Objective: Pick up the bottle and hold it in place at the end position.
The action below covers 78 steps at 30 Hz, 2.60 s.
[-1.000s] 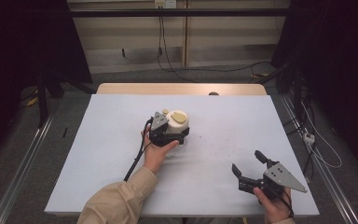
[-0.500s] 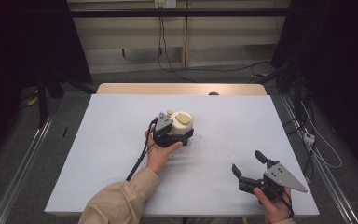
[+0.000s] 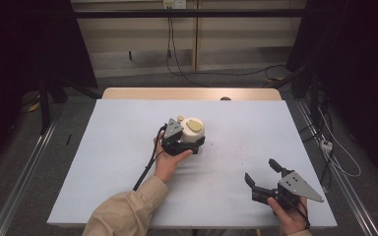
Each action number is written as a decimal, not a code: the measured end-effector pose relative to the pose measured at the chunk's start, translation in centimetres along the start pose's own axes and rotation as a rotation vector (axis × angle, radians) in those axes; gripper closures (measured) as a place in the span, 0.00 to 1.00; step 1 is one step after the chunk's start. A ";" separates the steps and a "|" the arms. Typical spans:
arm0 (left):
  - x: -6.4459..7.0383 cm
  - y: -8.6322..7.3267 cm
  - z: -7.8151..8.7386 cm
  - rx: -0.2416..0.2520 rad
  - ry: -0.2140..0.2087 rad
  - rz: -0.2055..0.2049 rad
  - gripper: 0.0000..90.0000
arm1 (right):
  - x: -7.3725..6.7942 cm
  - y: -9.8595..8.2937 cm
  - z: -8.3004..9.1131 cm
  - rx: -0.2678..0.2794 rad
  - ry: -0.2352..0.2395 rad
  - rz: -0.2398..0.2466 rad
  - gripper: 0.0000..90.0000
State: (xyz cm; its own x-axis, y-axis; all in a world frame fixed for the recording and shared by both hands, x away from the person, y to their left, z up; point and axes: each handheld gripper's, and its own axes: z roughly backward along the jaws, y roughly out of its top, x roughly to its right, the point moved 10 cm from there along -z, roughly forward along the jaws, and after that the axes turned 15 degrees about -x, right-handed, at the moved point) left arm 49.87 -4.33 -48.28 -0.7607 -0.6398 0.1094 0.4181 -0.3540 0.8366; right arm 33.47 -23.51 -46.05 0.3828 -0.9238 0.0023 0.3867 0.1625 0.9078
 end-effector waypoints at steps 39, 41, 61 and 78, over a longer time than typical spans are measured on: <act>0.0 -0.4 0.5 -0.041 -0.026 -0.009 0.06 | 0.0 -0.3 -0.1 -0.014 0.004 0.002 0.08; 0.1 -0.5 0.6 -0.048 -0.028 -0.009 0.06 | 0.0 -0.3 -0.1 -0.014 0.005 0.003 0.08; -0.1 -0.7 2.8 -0.067 -0.060 -0.001 0.05 | -0.2 -0.3 -0.2 -0.018 0.006 0.011 0.08; 0.3 -1.0 6.0 -0.087 -0.100 -0.030 0.14 | -0.5 -0.2 -0.4 -0.024 0.007 0.029 0.08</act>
State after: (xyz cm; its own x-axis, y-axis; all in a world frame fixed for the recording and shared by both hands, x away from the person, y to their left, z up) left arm 46.27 -0.09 -45.89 -0.8172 -0.5587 0.1418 0.4327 -0.4321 0.7912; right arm 33.53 -22.98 -46.42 0.3994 -0.9164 0.0252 0.3955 0.1971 0.8971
